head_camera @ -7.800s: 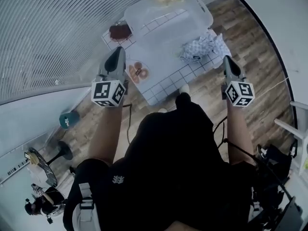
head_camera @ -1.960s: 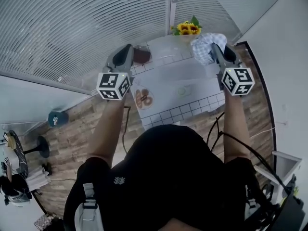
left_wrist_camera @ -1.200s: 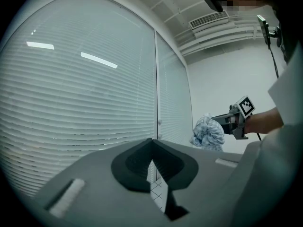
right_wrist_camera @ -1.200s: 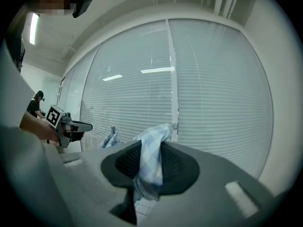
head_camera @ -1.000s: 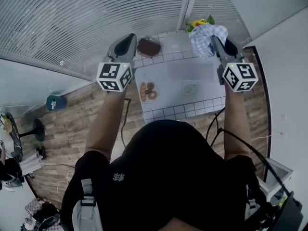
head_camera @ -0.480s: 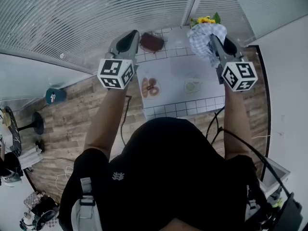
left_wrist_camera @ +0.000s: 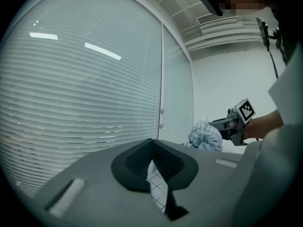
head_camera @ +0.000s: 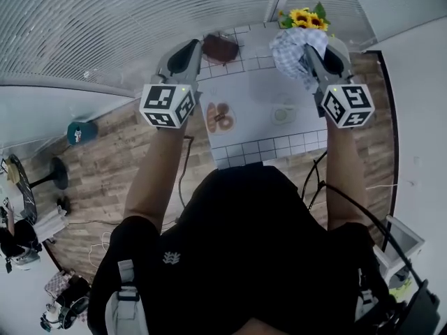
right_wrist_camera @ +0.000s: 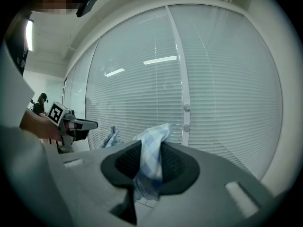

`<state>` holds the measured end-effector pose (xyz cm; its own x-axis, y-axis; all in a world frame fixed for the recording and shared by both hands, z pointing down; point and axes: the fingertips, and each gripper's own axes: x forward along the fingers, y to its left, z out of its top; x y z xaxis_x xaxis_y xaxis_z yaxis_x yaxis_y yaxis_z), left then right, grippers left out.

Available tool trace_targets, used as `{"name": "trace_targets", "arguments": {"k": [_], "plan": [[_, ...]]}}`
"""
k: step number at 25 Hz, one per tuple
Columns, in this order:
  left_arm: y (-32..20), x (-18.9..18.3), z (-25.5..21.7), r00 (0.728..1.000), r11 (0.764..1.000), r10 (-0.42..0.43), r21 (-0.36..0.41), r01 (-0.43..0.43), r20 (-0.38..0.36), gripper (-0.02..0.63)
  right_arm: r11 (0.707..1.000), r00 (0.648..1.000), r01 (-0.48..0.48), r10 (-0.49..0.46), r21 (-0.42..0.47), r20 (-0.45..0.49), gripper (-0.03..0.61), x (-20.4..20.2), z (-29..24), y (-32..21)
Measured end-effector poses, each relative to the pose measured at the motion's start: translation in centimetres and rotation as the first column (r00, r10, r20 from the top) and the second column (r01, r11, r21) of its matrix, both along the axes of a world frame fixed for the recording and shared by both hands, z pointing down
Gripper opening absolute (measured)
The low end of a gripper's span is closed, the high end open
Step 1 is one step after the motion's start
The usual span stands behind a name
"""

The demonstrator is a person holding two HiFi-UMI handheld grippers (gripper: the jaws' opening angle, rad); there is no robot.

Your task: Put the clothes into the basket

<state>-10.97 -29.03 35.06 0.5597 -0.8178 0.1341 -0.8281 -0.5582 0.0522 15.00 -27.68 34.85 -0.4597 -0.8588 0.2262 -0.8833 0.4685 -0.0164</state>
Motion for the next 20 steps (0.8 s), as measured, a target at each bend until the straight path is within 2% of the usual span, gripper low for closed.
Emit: {"name": "trace_targets", "arguments": {"k": [8,20], "plan": [[0.0,0.7,2.5,1.0,0.999,0.017,-0.03,-0.016,0.023,0.006,0.999,1.0,-0.016,0.017,-0.037,0.005,0.093,0.9,3.0,-0.2],[-0.2,1.5,3.7,0.999,1.0,0.017,-0.018,-0.016,0.04,0.006,0.995,1.0,-0.015,0.016,-0.097,0.016,0.093,1.5,7.6,-1.0]]}}
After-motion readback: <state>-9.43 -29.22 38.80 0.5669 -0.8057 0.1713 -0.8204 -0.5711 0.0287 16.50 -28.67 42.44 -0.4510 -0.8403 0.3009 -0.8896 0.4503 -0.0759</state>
